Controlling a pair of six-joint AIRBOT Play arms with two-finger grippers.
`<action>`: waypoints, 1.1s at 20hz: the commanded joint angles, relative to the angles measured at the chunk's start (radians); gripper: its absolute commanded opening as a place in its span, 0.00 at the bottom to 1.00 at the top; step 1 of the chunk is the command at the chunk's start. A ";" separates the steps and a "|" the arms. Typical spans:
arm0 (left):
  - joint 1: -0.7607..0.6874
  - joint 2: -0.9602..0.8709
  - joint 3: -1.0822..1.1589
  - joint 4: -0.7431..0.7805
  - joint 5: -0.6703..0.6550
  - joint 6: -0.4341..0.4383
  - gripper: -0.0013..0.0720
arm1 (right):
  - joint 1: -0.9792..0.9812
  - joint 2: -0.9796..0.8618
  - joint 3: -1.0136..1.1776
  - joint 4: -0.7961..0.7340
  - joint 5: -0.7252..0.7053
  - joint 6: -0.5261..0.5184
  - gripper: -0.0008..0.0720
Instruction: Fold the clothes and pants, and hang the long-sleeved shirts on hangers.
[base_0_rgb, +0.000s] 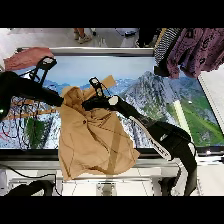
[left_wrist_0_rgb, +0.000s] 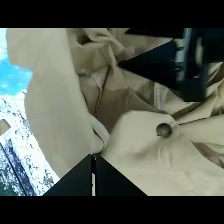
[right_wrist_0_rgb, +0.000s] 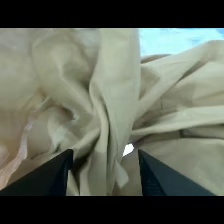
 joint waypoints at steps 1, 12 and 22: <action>-0.001 0.059 0.000 -0.011 0.004 0.011 0.05 | -0.001 -0.033 0.048 -0.033 0.015 0.071 0.59; 0.000 0.072 0.001 0.009 -0.313 0.097 0.05 | -0.240 0.211 0.167 -0.217 0.138 0.162 0.05; -0.042 0.029 0.270 0.013 -0.593 0.097 0.05 | -0.443 0.536 0.367 -0.323 0.315 0.127 0.05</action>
